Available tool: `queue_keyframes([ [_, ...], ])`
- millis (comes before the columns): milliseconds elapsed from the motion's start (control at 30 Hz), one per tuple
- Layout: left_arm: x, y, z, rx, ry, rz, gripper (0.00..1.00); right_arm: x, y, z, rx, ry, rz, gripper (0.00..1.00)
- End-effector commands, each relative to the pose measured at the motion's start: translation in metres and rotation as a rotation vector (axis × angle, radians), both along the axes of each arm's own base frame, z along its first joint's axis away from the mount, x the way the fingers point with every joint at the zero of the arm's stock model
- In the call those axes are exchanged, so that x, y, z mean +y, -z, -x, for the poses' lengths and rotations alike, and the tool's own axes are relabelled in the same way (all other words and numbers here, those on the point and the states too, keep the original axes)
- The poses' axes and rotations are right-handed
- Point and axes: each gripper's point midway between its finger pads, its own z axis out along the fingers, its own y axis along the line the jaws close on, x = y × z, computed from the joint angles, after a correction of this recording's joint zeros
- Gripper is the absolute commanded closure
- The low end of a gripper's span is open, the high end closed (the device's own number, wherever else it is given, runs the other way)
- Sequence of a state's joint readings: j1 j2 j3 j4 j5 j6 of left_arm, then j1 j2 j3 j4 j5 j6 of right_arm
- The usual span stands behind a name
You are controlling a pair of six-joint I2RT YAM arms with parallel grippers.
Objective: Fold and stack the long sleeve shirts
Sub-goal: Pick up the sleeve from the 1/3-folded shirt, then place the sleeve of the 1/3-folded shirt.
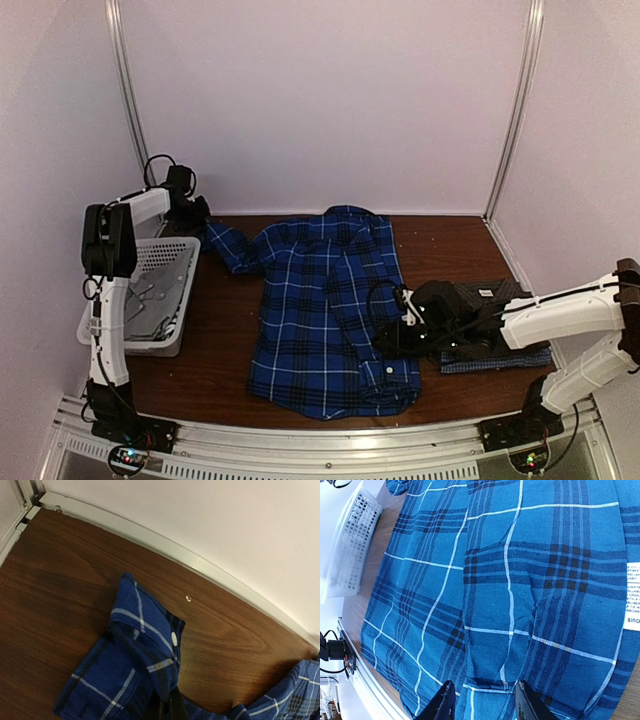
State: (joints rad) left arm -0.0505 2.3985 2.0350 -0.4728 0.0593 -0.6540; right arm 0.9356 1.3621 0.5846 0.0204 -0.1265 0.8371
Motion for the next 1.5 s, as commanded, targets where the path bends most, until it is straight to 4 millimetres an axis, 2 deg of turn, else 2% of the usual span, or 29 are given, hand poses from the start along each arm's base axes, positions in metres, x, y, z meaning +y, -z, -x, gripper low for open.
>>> queue_keyframes([
  [0, -0.030, -0.068, -0.006, -0.163, 0.100, 0.028, 1.00, 0.000, -0.017, -0.006, -0.042, 0.016, -0.018, 0.58],
  [167, -0.066, -0.115, 0.013, -0.248, 0.205, 0.047, 1.00, -0.005, -0.020, -0.007, -0.052, 0.029, -0.008, 0.58],
  [300, -0.112, -0.145, 0.045, -0.300, 0.330, 0.072, 1.00, -0.008, -0.026, -0.008, -0.069, 0.042, -0.008, 0.58],
  [400, -0.148, -0.156, 0.076, -0.321, 0.435, 0.078, 1.00, -0.012, -0.030, -0.010, -0.084, 0.054, -0.003, 0.58],
  [500, -0.182, -0.153, 0.114, -0.311, 0.533, 0.098, 1.00, -0.015, -0.034, -0.011, -0.098, 0.068, -0.004, 0.58],
  [633, -0.230, -0.139, 0.178, -0.297, 0.670, 0.126, 1.00, -0.018, -0.040, -0.013, -0.116, 0.087, -0.013, 0.57],
  [833, -0.286, -0.080, 0.269, -0.202, 0.851, 0.158, 1.00, -0.019, -0.042, -0.012, -0.118, 0.090, -0.019, 0.57],
  [933, -0.299, -0.058, 0.295, -0.162, 0.905, 0.147, 1.00, -0.019, -0.042, -0.013, -0.118, 0.090, -0.018, 0.57],
  [967, -0.300, -0.053, 0.300, -0.152, 0.915, 0.141, 0.97, -0.019, -0.040, -0.013, -0.115, 0.089, -0.011, 0.57],
  [1000, -0.301, -0.049, 0.305, -0.142, 0.923, 0.141, 0.89, -0.019, -0.040, -0.013, -0.113, 0.087, -0.007, 0.57],
  [1067, -0.300, -0.047, 0.312, -0.134, 0.929, 0.144, 0.63, -0.019, -0.040, -0.013, -0.111, 0.086, -0.002, 0.57],
  [1100, -0.300, -0.049, 0.316, -0.135, 0.931, 0.148, 0.54, -0.019, -0.041, -0.013, -0.113, 0.085, -0.003, 0.57],
  [1200, -0.302, -0.061, 0.329, -0.157, 0.964, 0.168, 0.40, -0.019, -0.042, -0.013, -0.116, 0.084, -0.004, 0.57],
  [1300, -0.299, -0.068, 0.337, -0.171, 0.980, 0.160, 0.34, -0.021, -0.042, -0.015, -0.123, 0.098, 0.005, 0.57],
  [1467, -0.290, -0.065, 0.342, -0.153, 0.967, 0.136, 0.33, -0.017, -0.042, -0.016, -0.120, 0.093, -0.009, 0.57],
])
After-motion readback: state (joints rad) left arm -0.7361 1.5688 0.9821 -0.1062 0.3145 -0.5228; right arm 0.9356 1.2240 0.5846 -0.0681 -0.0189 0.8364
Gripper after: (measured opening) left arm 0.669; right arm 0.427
